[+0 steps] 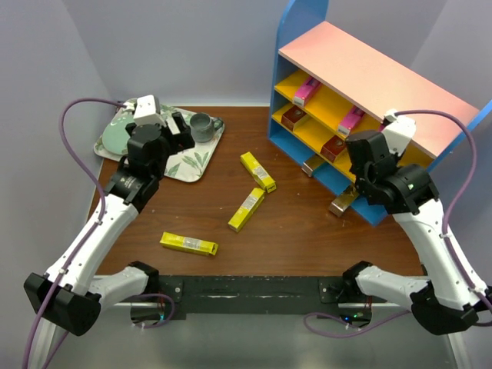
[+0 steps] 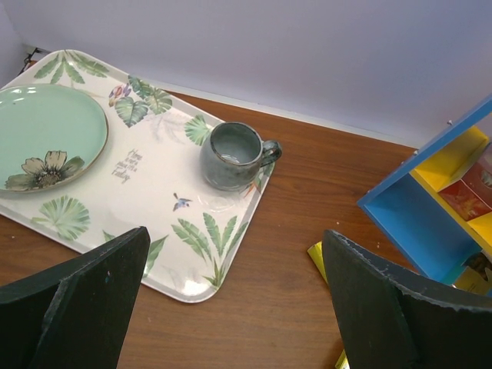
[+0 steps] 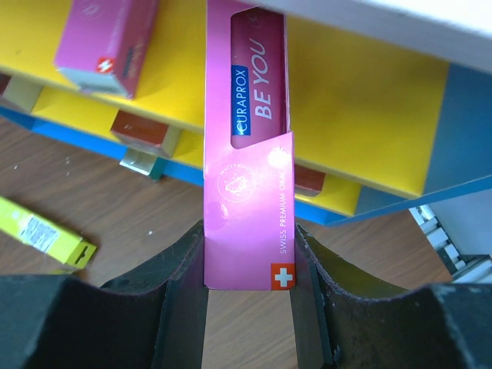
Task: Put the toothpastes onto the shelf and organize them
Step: Place the toothpaste on the shelf.
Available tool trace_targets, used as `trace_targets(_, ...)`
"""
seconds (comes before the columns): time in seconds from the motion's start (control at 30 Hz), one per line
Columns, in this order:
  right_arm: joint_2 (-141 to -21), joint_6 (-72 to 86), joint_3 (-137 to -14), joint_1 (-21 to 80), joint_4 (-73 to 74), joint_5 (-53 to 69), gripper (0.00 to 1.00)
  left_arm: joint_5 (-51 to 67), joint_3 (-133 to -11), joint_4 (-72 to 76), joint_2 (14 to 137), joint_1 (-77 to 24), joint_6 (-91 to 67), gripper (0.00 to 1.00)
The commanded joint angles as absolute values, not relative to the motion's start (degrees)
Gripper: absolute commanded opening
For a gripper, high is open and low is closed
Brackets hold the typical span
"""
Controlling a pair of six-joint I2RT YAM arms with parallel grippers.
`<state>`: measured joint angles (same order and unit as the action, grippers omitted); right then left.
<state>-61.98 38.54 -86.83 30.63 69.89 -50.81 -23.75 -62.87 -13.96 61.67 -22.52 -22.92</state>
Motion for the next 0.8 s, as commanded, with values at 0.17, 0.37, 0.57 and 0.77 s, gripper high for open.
trace_targets(0.17, -62.3, 30.3, -84.3, 21.3, 58.6, -47.2, 0.09, -23.8, -62.0, -10.8, 60.7, -22.1, -22.1, 1.00)
trace_targets(0.37, -62.1, 26.6, -81.9, 16.2, 52.0, -43.6, 0.09, -23.9, -61.4, -10.3, 60.6, -22.1, -22.2, 1.00)
trace_targets(0.57, -62.0, 24.4, -79.5, 13.5, 48.2, -43.0, 0.10, -24.0, -61.1, -10.0, 61.0, -22.1, -22.1, 1.00)
trace_targets(0.77, -60.6, 24.9, -74.6, 9.4, 43.4, -40.4, 0.14, -24.0, -60.9, -10.0, 61.4, -22.1, -22.1, 1.00)
